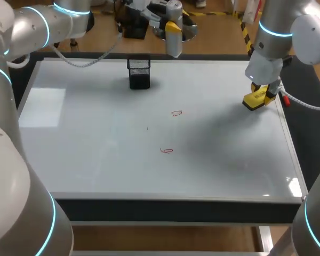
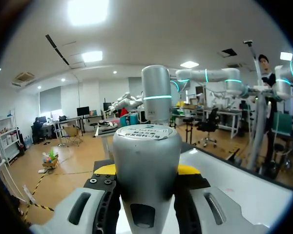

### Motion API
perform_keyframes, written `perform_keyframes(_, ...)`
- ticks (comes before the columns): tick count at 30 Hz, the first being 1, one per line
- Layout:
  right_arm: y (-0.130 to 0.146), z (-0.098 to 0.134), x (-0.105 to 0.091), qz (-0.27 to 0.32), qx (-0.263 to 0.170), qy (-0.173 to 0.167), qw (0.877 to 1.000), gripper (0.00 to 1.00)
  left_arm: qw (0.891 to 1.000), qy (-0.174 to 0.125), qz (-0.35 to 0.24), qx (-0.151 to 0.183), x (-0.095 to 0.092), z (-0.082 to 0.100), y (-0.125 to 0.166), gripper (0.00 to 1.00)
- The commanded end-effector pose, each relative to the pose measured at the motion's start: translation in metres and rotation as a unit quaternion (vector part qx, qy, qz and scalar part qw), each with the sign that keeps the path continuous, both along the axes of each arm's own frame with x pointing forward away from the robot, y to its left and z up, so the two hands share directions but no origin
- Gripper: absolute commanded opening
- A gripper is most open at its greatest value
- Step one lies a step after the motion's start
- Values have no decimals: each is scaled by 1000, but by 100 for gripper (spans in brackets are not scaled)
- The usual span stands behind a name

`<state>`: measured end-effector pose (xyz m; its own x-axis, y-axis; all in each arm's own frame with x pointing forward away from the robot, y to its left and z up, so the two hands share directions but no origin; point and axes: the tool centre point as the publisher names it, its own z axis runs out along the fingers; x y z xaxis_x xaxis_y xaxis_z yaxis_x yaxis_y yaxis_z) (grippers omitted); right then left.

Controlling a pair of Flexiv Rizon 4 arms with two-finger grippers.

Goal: Pick up the inspection probe, press it on each red-marked spot on the whiteboard one by one, put down the probe, pick up the eraser, and wipe off all the red marks.

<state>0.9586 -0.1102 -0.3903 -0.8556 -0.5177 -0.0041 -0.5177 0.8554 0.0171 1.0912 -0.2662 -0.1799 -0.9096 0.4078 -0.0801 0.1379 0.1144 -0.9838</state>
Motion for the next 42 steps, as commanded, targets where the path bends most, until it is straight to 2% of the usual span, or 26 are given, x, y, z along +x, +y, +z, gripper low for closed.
perform_keyframes(1,-1,1,1,1,-1,1,1000,0,997,13,-70,6,8,-4,0,0)
perform_keyframes(19,-1,1,1,1,-1,1,1000,0,997,13,-70,6,8,-4,0,0)
perform_keyframes(28,43,5,17,67,-21,1,998,0,997,13,-70,6,8,-4,0,0)
perform_keyframes(42,137,-7,14,203,-39,7,978,0,997,13,-70,6,8,-4,0,0)
